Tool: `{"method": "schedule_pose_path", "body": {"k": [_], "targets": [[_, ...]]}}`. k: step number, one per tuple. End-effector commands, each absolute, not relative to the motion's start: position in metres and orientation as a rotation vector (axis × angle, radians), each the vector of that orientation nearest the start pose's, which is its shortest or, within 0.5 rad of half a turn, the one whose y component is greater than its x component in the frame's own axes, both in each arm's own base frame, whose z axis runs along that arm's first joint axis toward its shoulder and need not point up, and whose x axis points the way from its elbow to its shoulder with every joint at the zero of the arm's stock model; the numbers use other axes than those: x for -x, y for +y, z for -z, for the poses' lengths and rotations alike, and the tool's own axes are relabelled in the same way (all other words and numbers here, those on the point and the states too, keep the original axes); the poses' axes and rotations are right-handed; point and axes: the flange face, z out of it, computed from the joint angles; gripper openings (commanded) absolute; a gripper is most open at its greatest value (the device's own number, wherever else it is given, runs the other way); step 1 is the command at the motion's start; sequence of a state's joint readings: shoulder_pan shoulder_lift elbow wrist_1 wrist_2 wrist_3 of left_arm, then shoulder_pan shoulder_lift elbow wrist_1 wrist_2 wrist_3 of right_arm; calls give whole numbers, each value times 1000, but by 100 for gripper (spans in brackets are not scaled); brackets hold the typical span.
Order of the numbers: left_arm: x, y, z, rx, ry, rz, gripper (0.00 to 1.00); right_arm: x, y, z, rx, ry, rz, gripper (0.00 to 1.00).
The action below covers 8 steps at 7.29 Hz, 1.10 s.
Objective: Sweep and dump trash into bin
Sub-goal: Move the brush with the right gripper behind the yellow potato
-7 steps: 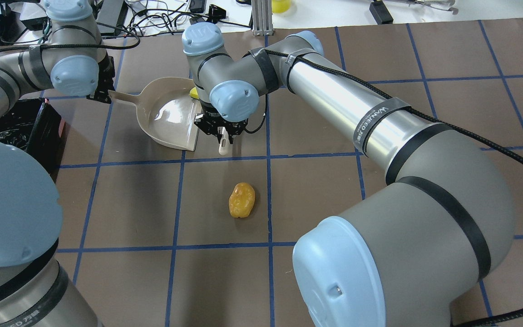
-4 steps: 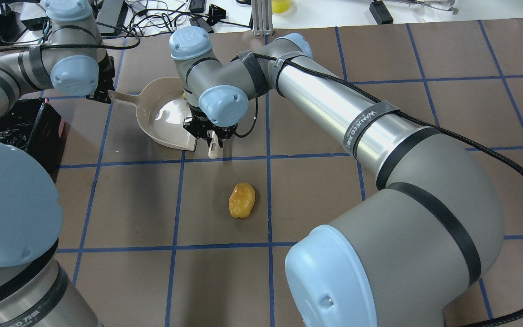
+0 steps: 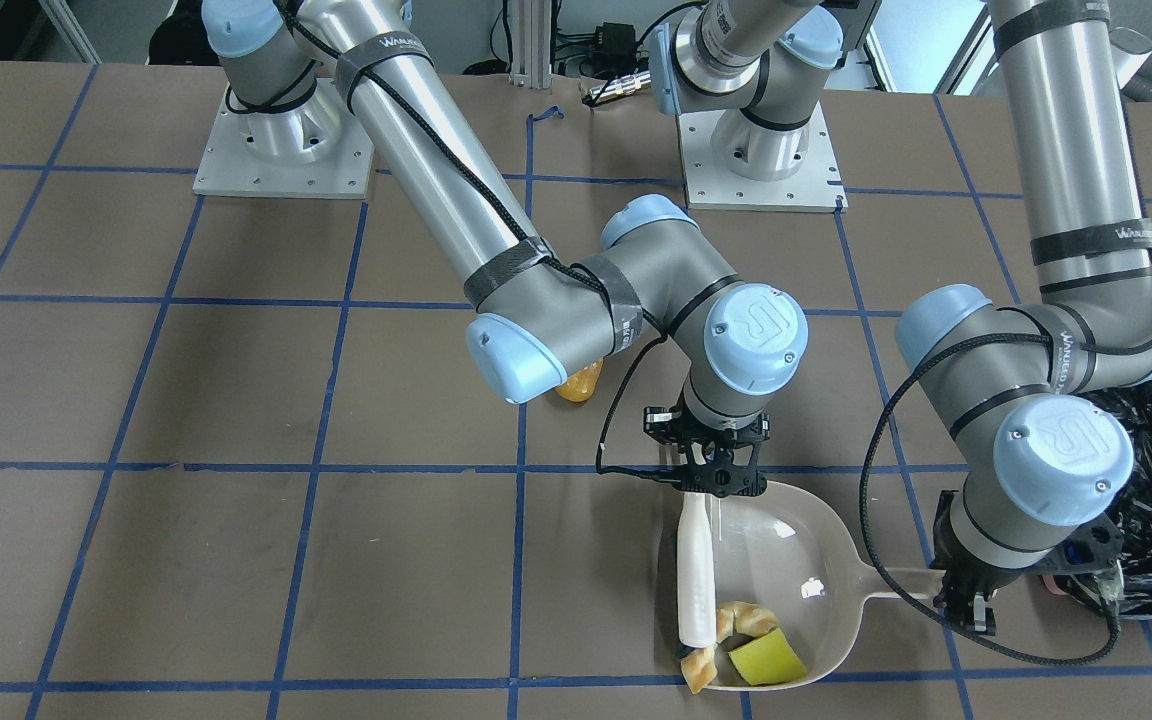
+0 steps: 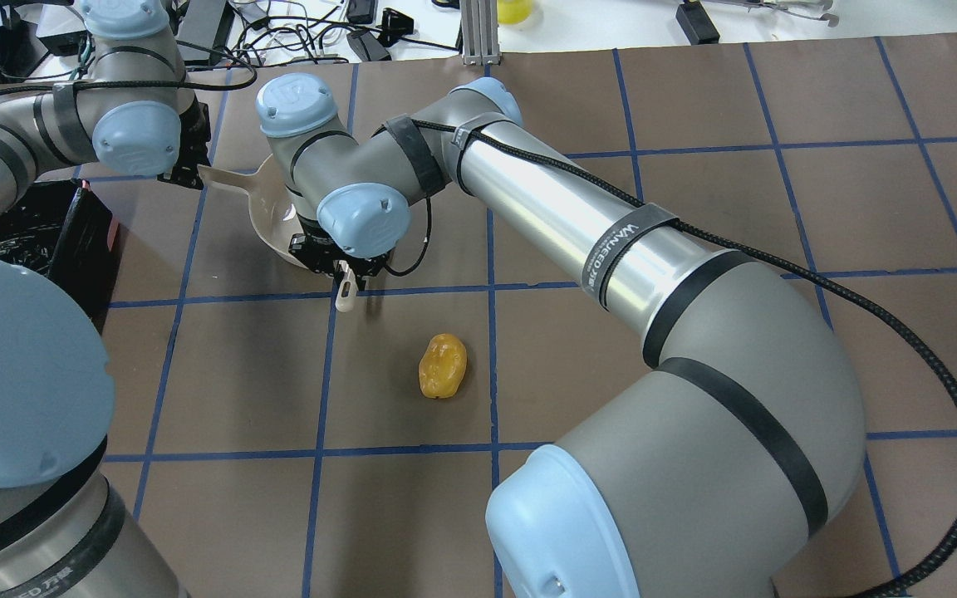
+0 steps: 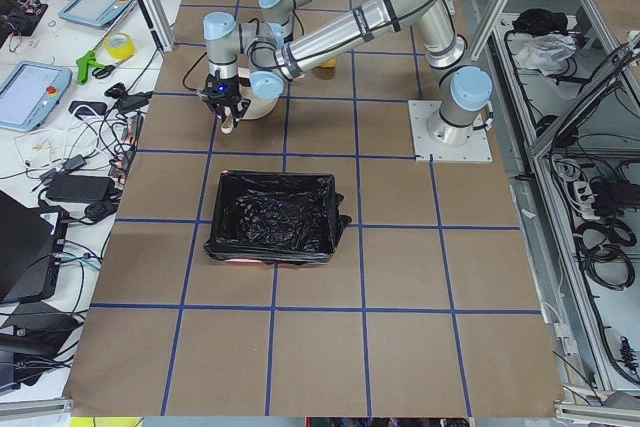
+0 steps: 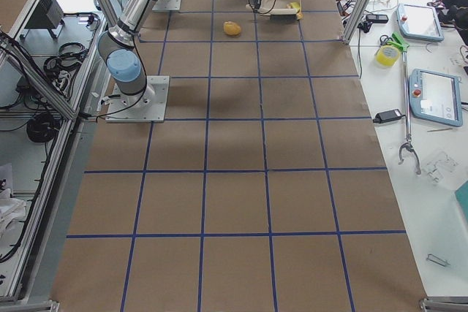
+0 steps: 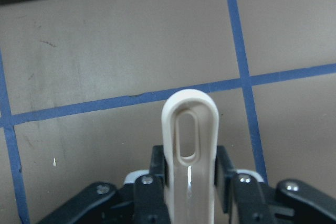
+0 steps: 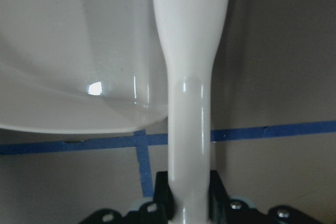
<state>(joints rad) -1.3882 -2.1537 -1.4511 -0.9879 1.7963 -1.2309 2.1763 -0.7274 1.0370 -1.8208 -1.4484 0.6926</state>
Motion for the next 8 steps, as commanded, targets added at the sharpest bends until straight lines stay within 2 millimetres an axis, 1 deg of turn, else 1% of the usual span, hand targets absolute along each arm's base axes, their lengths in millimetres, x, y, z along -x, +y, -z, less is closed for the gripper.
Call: {"method": "schedule_pose_path", "body": {"k": [1, 2, 3, 5, 6, 7, 8], "targets": [[-17, -704, -257, 1955, 2260, 322, 0, -580, -560, -225, -152, 3042, -188, 0], [-17, -704, -257, 1953, 2262, 322, 0, -582, -562, -229, -155, 3030, -182, 0], [-17, -704, -257, 1953, 2262, 322, 0, -587, -560, -235, -161, 2980, -216, 0], [-17, -704, -257, 1954, 2263, 321, 0, -587, -562, -243, -161, 2972, -203, 0], [-17, -704, -257, 1954, 2263, 321, 0, -581, -565, -255, -133, 2975, -181, 0], [-17, -703, -256, 1953, 2263, 319, 0, -563, -567, -270, -112, 2993, -197, 0], [-17, -703, -255, 1955, 2261, 317, 0, -540, -566, -284, -142, 3022, -270, 0]]}}
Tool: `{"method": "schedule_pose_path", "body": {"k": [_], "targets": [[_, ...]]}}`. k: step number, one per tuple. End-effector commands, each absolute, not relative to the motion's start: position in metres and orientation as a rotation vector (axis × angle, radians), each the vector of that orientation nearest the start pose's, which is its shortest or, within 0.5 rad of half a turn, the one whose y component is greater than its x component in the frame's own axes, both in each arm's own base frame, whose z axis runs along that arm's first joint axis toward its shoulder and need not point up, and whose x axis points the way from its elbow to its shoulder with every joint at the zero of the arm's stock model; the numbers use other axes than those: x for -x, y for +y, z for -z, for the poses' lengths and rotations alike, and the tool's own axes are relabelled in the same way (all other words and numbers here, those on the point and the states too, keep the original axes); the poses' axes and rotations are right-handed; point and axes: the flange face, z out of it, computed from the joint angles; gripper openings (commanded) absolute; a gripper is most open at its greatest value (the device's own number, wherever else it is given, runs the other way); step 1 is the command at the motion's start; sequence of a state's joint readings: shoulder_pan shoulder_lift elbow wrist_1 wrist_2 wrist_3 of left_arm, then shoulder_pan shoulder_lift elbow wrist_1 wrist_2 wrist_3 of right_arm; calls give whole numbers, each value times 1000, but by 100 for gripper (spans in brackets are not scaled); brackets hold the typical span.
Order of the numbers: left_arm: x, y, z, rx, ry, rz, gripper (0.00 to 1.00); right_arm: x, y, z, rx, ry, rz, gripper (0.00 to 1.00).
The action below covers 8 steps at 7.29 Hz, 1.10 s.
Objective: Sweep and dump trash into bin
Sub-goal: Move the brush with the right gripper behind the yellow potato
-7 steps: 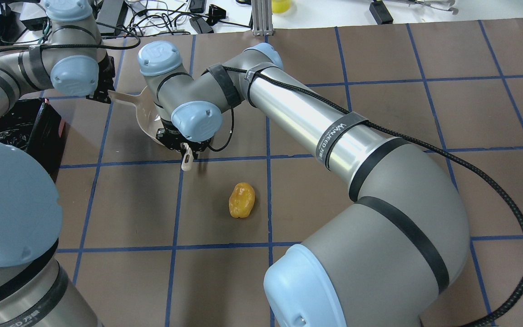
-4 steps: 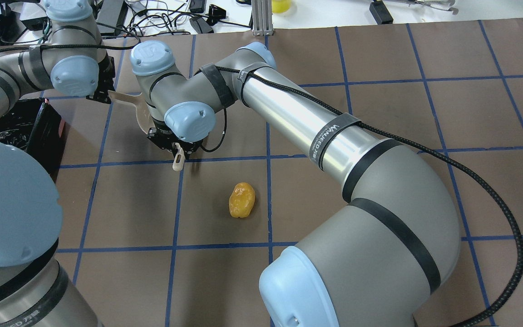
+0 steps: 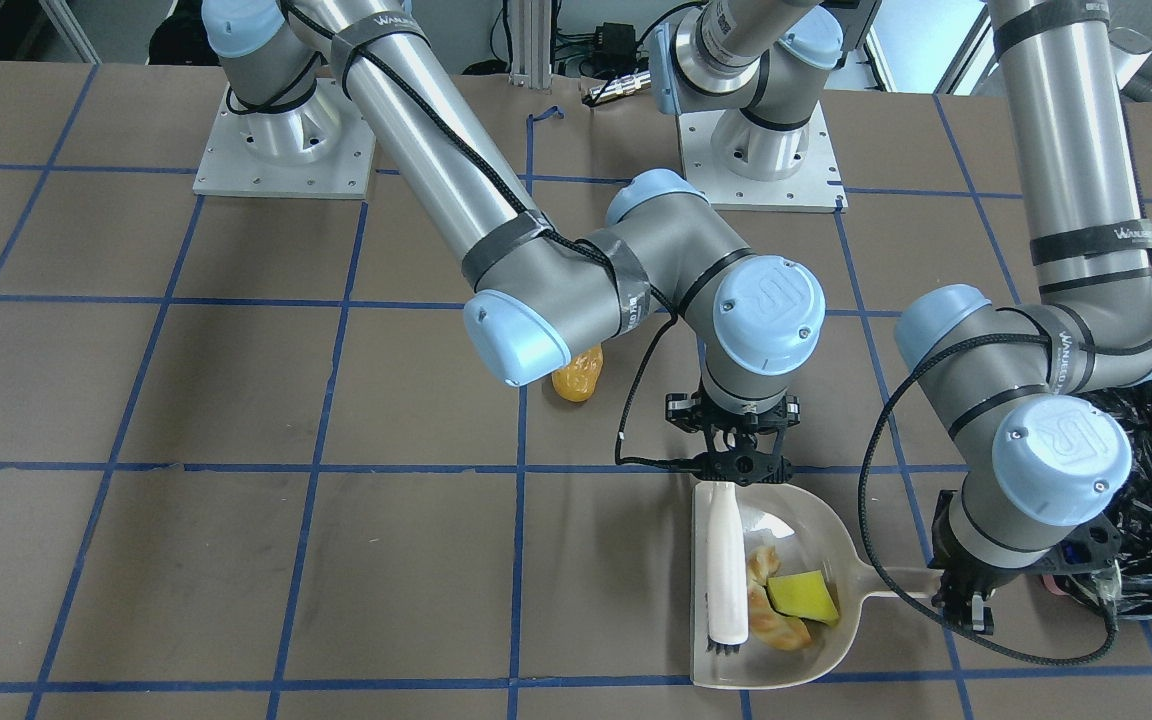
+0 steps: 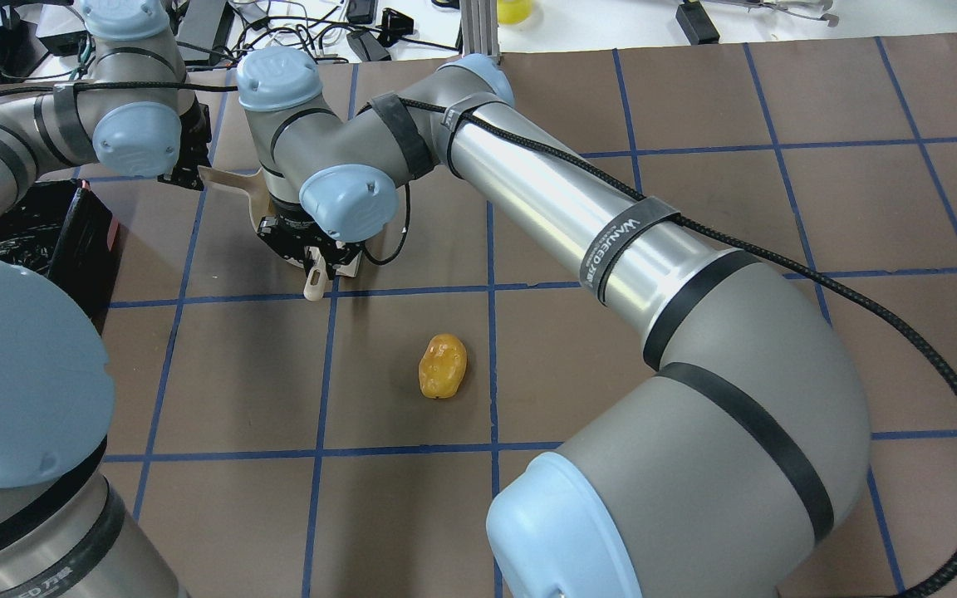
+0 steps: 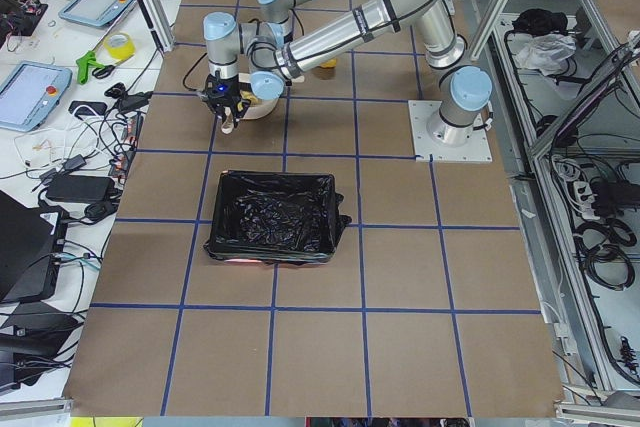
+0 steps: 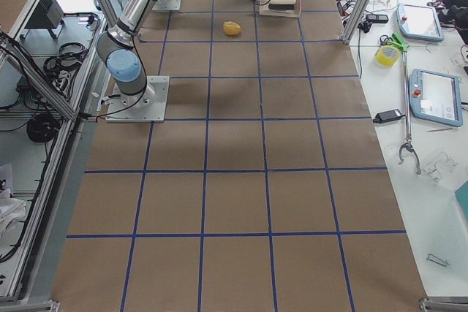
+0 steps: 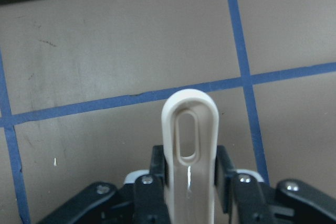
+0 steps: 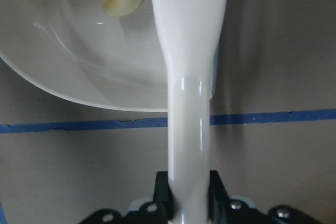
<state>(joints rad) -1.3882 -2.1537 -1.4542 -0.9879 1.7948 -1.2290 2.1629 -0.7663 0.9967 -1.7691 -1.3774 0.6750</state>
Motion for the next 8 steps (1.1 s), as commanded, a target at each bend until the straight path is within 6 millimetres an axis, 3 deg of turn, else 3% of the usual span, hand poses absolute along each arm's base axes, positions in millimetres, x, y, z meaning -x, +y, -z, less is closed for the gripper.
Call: {"method": "schedule_pose_path", "body": {"k": [1, 3, 5, 7, 8], "targets": [[-17, -702, -255, 1954, 2261, 315, 0, -516, -563, -296, -124, 3045, -299, 0], [-15, -698, -263, 1937, 2280, 312, 0, -465, -526, -323, -117, 3058, -337, 0], [-12, -674, -270, 1895, 2301, 287, 0, -403, -462, -343, -30, 3110, -328, 0], [-1, -642, -272, 1898, 2291, 254, 0, -371, -401, -327, -30, 3119, -337, 0], [2, -621, -270, 1895, 2284, 230, 0, -361, -377, -332, -35, 3116, -333, 0]]}}
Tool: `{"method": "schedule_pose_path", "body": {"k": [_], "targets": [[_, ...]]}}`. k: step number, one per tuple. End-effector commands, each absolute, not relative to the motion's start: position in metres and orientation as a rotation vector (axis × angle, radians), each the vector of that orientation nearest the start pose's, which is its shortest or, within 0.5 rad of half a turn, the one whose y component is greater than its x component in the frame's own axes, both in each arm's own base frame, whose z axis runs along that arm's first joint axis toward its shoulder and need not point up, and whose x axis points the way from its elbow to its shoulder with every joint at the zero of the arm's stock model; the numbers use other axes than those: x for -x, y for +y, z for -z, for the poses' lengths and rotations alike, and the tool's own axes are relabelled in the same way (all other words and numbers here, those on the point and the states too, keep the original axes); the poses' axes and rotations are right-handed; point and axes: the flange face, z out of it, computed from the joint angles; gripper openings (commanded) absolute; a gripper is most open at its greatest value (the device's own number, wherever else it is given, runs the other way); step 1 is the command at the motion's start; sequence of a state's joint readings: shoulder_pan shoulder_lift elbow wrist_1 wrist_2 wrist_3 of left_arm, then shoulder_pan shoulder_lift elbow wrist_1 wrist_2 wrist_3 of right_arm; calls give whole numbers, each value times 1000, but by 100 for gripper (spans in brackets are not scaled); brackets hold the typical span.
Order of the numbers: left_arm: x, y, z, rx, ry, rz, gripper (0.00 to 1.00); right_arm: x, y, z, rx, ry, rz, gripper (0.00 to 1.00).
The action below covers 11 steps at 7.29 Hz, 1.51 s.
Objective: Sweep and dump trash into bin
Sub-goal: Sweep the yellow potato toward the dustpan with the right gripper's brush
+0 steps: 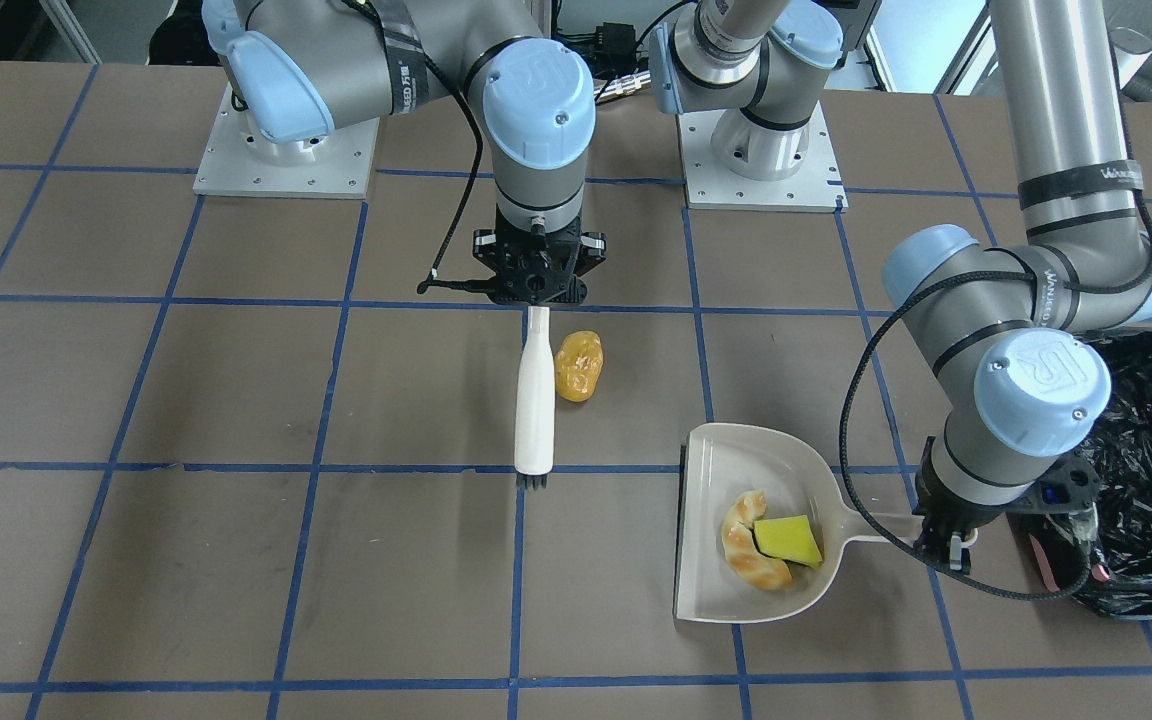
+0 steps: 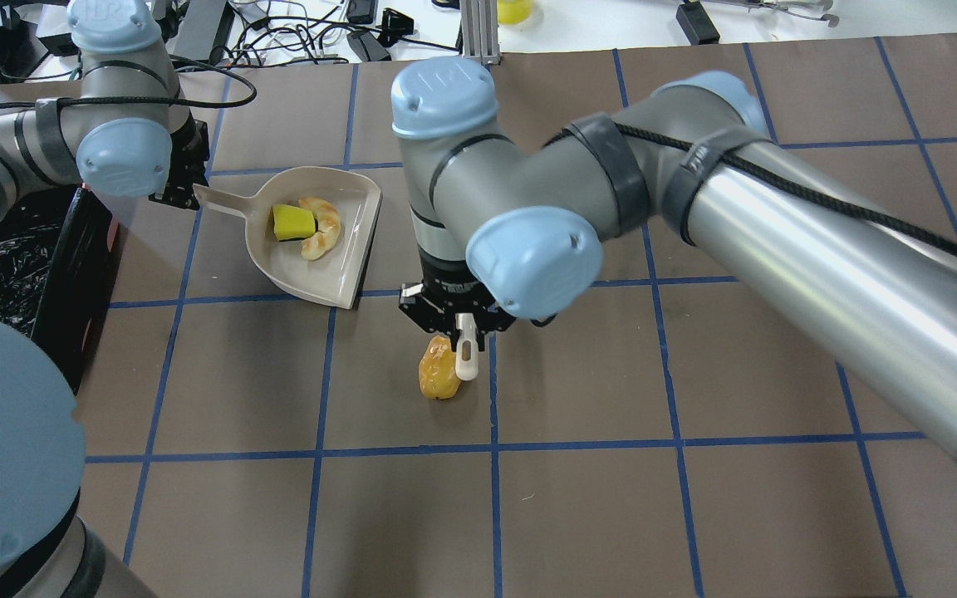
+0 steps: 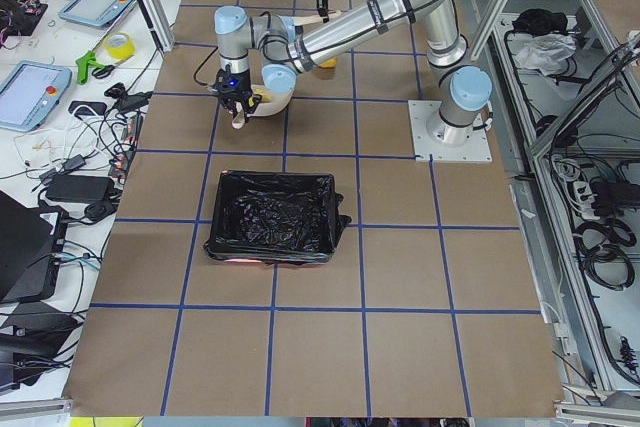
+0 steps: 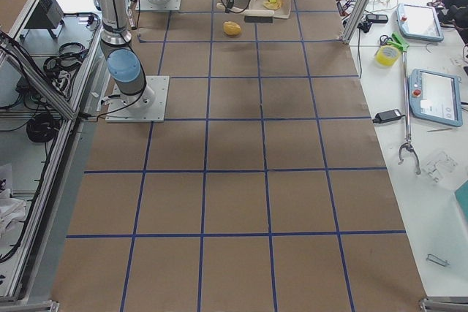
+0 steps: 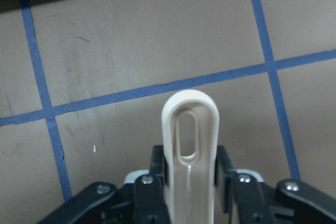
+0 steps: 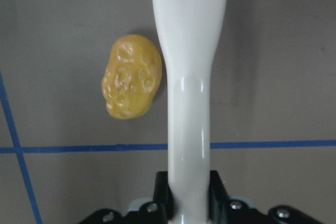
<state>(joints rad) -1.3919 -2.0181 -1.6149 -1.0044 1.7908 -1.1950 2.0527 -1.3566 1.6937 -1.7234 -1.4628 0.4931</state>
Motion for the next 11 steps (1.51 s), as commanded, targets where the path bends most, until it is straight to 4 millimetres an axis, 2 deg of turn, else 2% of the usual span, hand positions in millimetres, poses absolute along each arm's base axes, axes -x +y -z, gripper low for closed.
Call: {"method": "schedule_pose_path", "body": {"k": [1, 3, 4, 5, 7, 9, 11], "targets": [[3, -605, -275, 1896, 2279, 224, 0, -355, -358, -332, -28, 3104, -351, 0], [6, -573, -280, 1898, 2271, 208, 0, -350, -346, -324, -72, 3111, -379, 0], [9, -558, -279, 1909, 2255, 197, 0, -349, -344, -314, -201, 3118, -408, 0], [12, -542, -280, 1905, 2245, 192, 0, -353, -340, -312, -251, 3122, -416, 0], [17, -516, -273, 1928, 2201, 167, 0, -365, -329, -308, -241, 3133, -422, 0], [22, -505, -264, 1965, 2159, 155, 0, -376, -318, -299, -249, 3148, -444, 0], [19, -509, -260, 1954, 2134, 176, 0, -383, -312, -291, -310, 3157, -445, 0]]}}
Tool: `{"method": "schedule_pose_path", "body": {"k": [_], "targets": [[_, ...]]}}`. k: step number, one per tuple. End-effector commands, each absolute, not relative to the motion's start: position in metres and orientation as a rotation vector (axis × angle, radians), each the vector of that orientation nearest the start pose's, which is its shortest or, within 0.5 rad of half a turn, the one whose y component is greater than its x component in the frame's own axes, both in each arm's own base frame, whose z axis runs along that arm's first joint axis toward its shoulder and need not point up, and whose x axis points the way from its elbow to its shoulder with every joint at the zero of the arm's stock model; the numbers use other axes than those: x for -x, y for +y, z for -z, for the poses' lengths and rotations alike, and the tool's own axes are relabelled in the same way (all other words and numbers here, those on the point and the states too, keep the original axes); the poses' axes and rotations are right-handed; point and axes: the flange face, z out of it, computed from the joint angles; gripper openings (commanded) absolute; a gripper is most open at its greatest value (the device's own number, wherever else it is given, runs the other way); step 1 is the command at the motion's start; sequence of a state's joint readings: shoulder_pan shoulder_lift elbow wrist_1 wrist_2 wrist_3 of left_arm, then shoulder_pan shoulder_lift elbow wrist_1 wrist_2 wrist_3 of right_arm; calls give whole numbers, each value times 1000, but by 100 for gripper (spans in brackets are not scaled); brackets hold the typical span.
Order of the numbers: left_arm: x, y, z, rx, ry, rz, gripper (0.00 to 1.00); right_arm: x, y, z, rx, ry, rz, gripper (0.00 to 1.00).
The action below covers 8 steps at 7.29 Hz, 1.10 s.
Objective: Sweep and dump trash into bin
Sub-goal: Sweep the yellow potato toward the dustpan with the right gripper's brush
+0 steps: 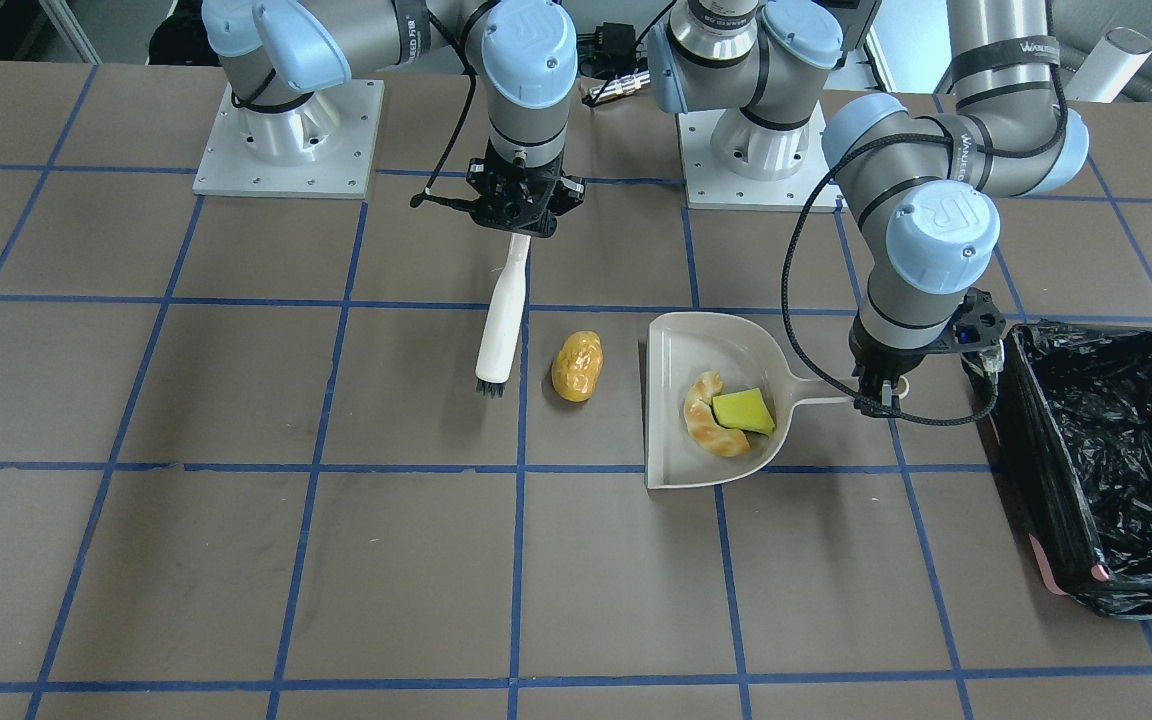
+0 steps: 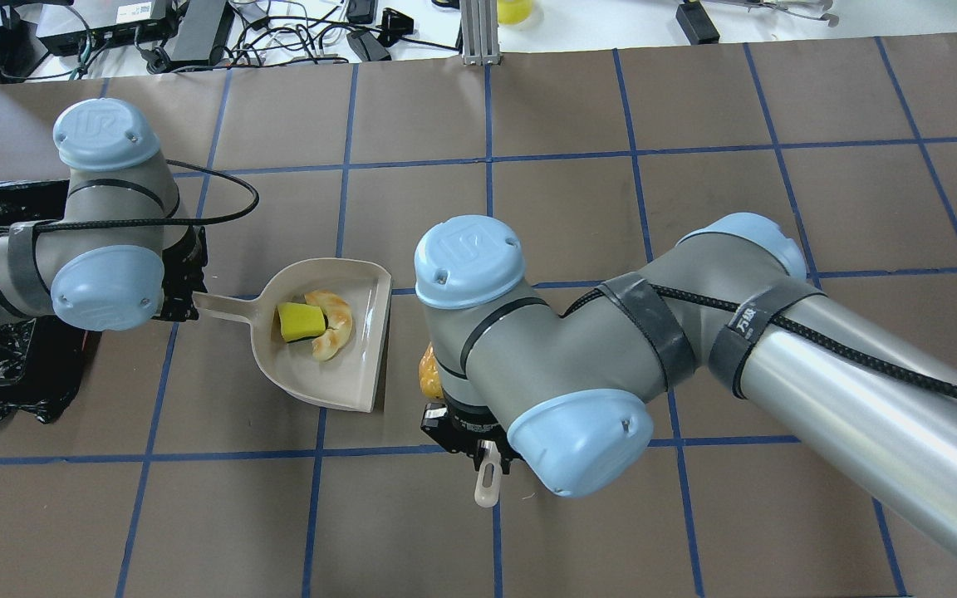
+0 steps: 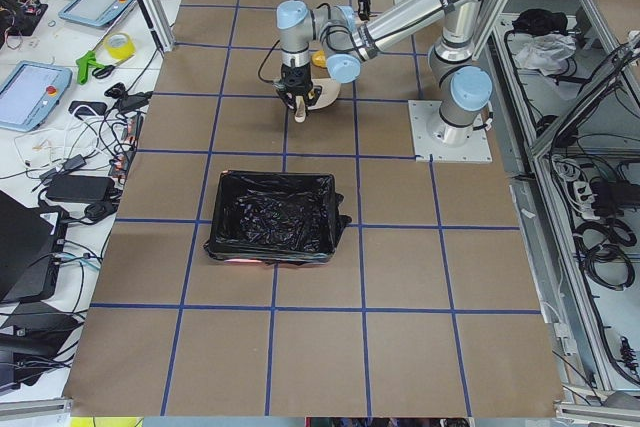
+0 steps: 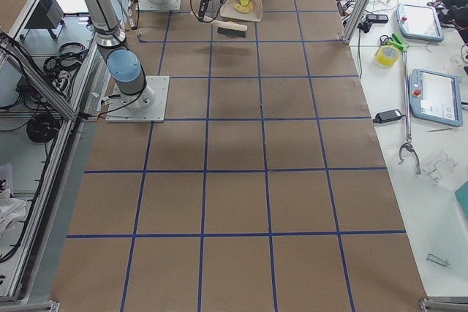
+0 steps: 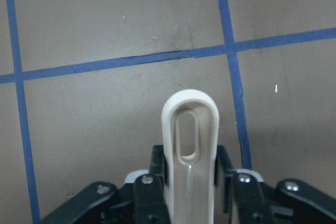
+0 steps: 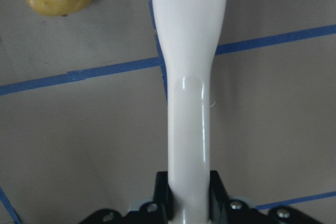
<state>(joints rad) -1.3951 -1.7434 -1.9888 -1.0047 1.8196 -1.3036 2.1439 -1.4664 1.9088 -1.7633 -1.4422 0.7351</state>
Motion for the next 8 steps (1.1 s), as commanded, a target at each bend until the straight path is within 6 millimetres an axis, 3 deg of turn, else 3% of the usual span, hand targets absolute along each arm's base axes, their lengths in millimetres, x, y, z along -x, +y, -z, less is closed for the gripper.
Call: {"method": "schedule_pose_path", "body": {"k": [1, 4, 6, 8], "targets": [[17, -512, -262, 1949, 2128, 189, 0, -386, -307, -283, -329, 3165, -460, 0], [10, -521, -259, 1981, 2096, 285, 0, -413, -291, -259, -414, 3191, -456, 0], [12, -523, -256, 2059, 2039, 296, 0, -414, -290, -258, -447, 3186, -462, 0], [14, -522, -254, 2059, 2041, 298, 0, -425, -291, -245, -426, 3183, -446, 0]]}}
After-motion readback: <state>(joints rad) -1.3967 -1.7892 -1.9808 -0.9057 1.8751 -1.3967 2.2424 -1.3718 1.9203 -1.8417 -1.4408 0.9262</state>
